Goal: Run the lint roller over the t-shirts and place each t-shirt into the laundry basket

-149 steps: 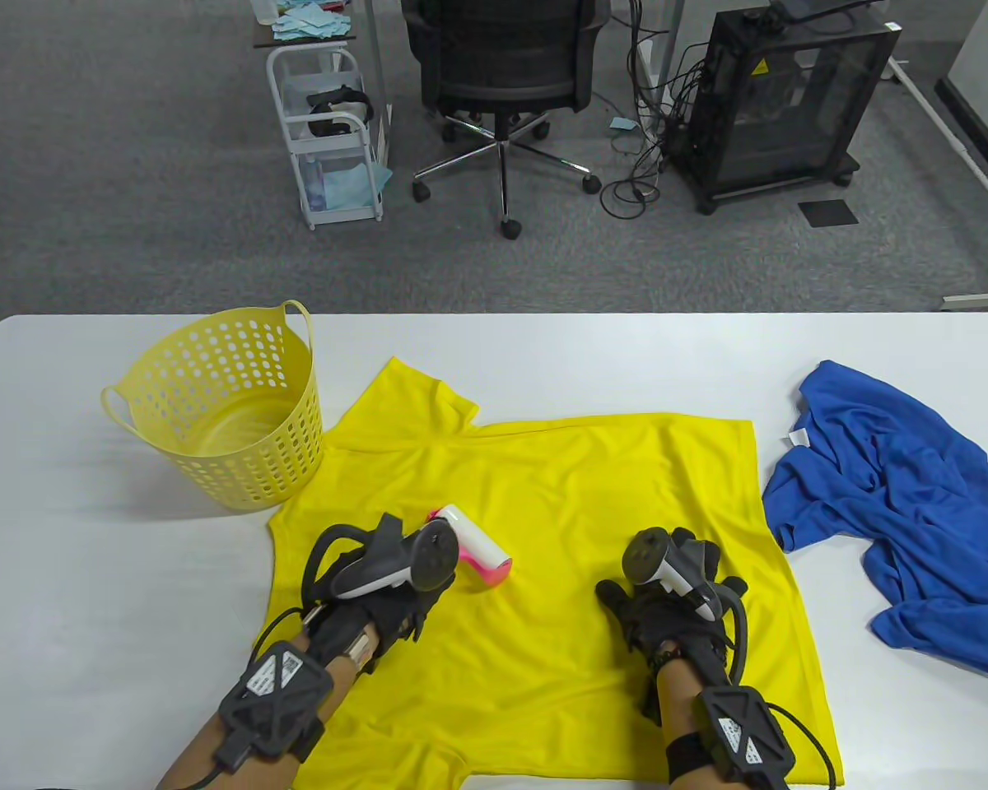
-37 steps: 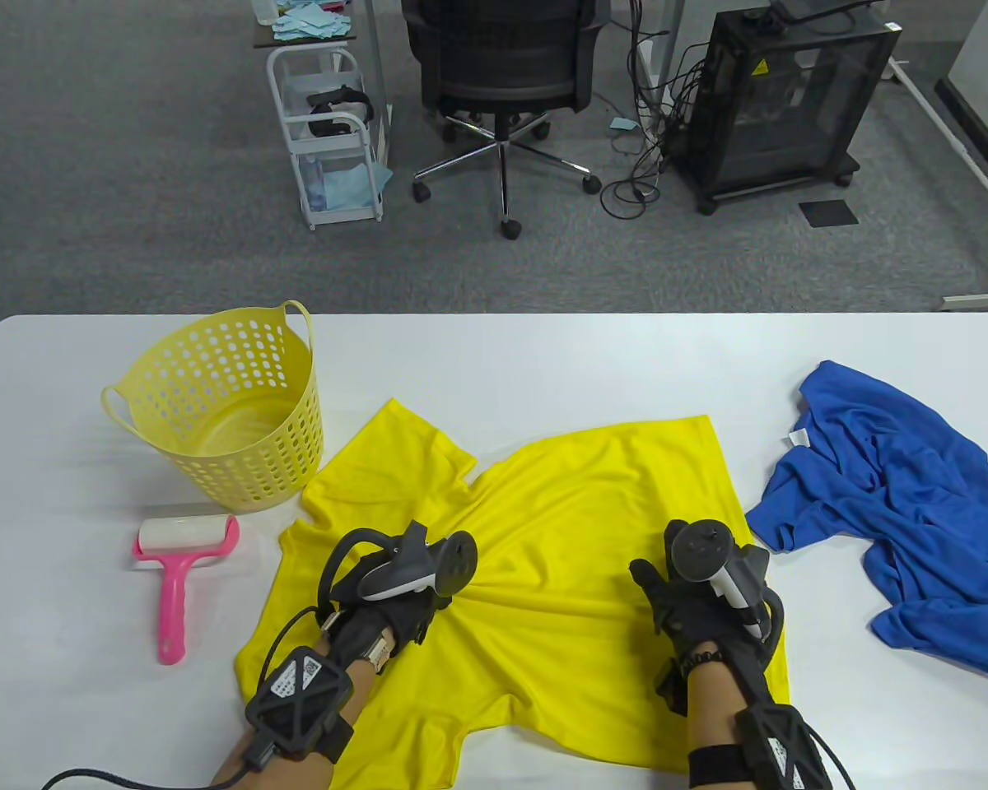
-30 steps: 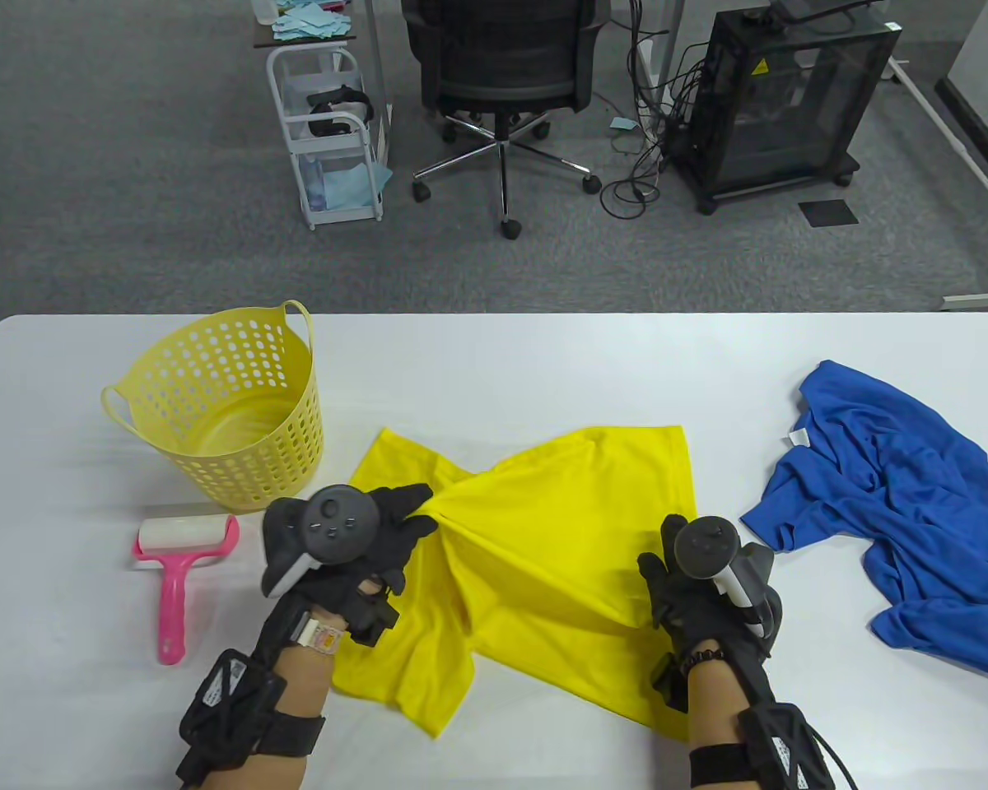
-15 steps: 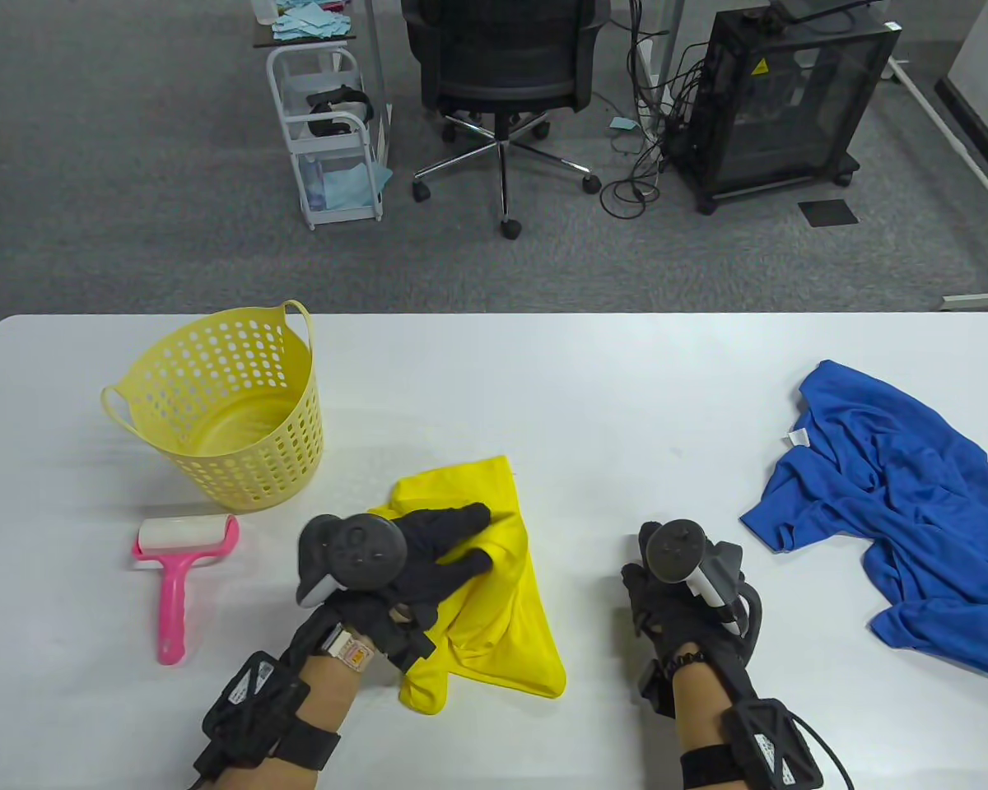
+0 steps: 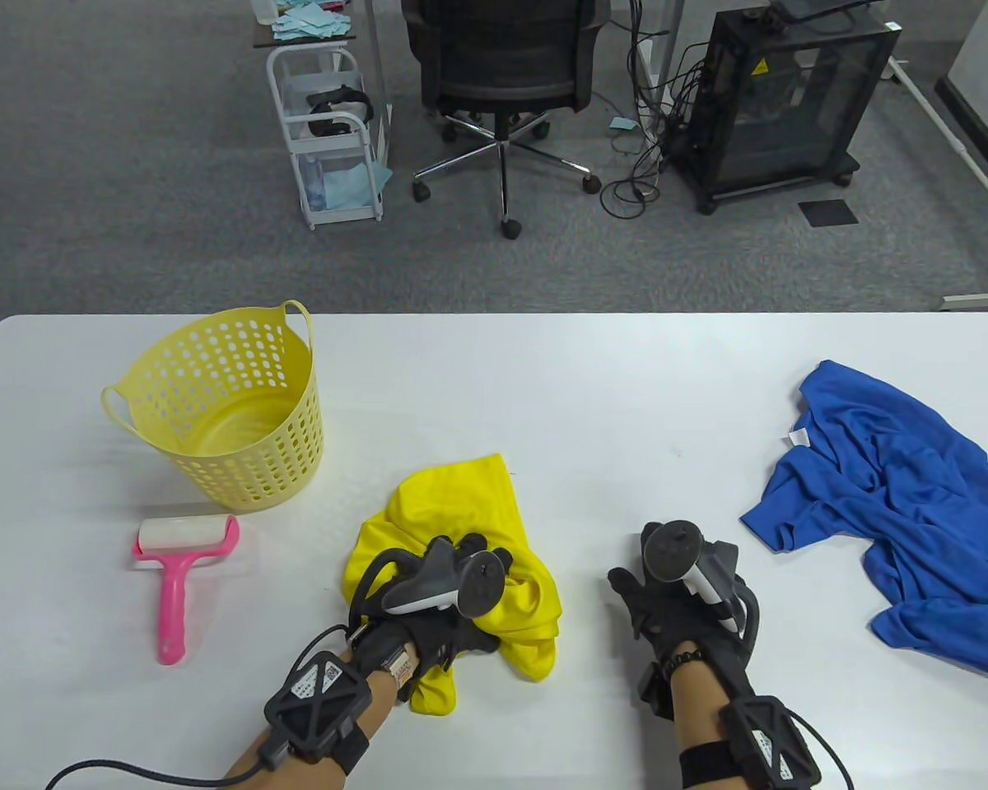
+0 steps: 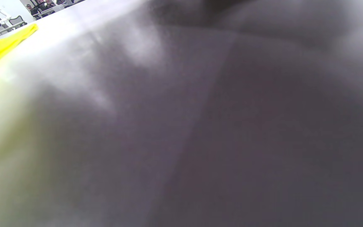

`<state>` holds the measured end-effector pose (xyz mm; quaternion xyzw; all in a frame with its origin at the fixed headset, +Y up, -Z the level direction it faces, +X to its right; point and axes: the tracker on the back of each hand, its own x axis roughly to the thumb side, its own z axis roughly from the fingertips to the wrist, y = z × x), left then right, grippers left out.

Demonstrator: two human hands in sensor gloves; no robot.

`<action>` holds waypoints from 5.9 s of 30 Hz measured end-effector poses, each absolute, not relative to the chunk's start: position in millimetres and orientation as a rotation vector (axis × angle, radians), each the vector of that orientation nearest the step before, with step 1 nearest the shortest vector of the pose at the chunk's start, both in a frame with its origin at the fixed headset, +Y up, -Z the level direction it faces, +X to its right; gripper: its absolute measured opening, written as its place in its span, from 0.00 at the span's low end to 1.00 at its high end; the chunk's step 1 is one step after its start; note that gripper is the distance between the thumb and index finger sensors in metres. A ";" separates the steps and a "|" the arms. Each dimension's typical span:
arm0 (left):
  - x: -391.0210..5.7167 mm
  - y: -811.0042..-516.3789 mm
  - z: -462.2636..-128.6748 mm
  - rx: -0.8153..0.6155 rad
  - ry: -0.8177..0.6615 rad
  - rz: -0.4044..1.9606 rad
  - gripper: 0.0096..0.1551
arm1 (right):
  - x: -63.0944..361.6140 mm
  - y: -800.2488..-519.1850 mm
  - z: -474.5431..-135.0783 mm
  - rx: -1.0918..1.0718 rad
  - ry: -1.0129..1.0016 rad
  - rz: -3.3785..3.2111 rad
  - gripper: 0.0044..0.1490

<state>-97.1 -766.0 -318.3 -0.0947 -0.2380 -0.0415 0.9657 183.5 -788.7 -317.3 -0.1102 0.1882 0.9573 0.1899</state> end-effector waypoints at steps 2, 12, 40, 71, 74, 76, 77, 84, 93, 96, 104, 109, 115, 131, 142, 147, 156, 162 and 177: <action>-98.3 -765.1 -316.2 -0.160 -0.486 -0.078 0.44 | 182.4 -789.6 -316.9 -0.307 0.534 2.702 0.51; -174.0 -649.8 -307.5 0.280 -0.393 0.137 0.42 | 179.9 -791.8 -318.3 -0.299 0.584 2.705 0.49; -250.3 -591.8 -373.4 0.304 0.031 -0.033 0.42 | 178.2 -797.0 -320.6 -0.232 0.707 2.769 0.52; -171.3 -749.1 -284.2 -0.023 -0.538 0.006 0.39 | 319.3 -741.0 -293.0 -1.081 -0.019 2.714 0.62; -174.7 -752.3 -287.8 -0.045 -0.532 0.045 0.39 | 355.3 -757.7 -277.8 -1.245 0.090 2.572 0.62; -175.1 -756.6 -290.5 -0.062 -0.532 0.046 0.39 | 367.2 -765.7 -274.6 -1.253 0.116 2.475 0.61; -175.2 -758.7 -291.7 -0.068 -0.532 0.038 0.39 | 369.7 -770.8 -276.9 -1.186 0.134 2.451 0.60; -170.9 -759.7 -292.2 -0.062 -0.526 0.025 0.39 | 319.9 -769.3 -331.9 -0.842 0.281 2.845 0.47; -182.6 -757.2 -298.5 -0.047 -0.427 0.044 0.38 | 299.5 -771.0 -336.2 -0.599 0.380 2.743 0.43; -177.1 -754.6 -296.7 -0.041 -0.455 0.053 0.38 | 270.0 -769.3 -335.2 -0.444 0.468 2.825 0.41; -155.2 -751.7 -275.4 -0.031 -0.640 -0.036 0.41 | 113.9 -761.6 -316.6 0.224 0.670 2.864 0.45; -152.4 -765.5 -270.6 -0.090 -0.693 -0.120 0.54 | 56.4 -765.3 -296.1 0.491 0.811 2.479 0.44; -144.4 -781.2 -274.6 -0.321 -0.692 -0.128 0.60 | 24.2 -779.4 -277.9 0.558 0.893 2.289 0.48; -180.1 -672.4 -262.1 0.343 -0.620 0.496 0.25 | 47.7 -741.3 -273.5 0.364 0.097 2.990 0.67; -264.8 -631.3 -270.6 0.579 -0.379 0.626 0.24 | 135.7 -707.5 -294.5 -0.163 -0.266 2.917 0.39; -281.7 -620.0 -267.1 0.665 -0.288 0.635 0.24 | 177.1 -691.8 -293.3 -0.371 -0.346 2.950 0.35; -289.5 -612.2 -260.7 0.744 -0.240 0.519 0.24 | 250.4 -682.8 -282.7 -0.216 -0.298 2.288 0.35; -291.5 -608.1 -256.6 0.756 -0.393 0.944 0.26 | 265.2 -645.9 -241.3 -0.085 -0.779 1.915 0.32; -163.3 -728.9 -327.0 -0.268 -0.417 -0.230 0.67 | 206.3 -755.8 -280.0 -0.259 0.865 3.163 0.65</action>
